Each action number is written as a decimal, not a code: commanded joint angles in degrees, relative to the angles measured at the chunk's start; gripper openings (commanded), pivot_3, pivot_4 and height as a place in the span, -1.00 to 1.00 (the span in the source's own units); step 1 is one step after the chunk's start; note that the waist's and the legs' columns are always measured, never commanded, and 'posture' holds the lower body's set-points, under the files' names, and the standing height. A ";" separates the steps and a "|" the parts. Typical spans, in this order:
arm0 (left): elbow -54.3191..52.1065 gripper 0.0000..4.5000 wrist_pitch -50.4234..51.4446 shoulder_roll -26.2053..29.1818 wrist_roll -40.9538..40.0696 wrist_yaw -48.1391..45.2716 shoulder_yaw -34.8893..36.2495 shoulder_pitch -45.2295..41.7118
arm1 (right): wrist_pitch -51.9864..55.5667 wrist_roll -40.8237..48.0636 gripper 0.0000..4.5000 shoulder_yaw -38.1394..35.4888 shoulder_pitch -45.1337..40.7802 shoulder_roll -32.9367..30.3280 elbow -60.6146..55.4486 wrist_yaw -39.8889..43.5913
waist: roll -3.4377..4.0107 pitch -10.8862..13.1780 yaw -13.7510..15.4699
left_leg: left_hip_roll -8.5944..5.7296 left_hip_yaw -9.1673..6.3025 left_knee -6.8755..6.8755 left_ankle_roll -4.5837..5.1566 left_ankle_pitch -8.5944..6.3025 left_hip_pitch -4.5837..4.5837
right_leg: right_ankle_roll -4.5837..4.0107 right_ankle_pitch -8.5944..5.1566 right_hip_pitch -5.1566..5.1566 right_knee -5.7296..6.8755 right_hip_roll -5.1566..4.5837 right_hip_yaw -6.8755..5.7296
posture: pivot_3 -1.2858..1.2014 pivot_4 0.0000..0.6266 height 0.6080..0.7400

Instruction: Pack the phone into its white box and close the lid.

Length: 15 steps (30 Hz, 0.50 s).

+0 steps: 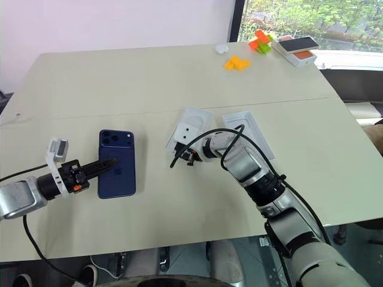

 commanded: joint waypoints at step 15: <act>-2.33 -1.00 -0.84 0.34 -2.33 1.21 1.64 -1.30 | -3.45 0.64 -0.73 2.21 1.33 -3.44 -3.14 4.93 | -0.04 -0.02 0.14 | -0.01 0.00 0.03 0.00 0.00 0.01 | 0.00 0.00 0.03 0.01 0.00 0.00 | 0.03 -0.52 1.00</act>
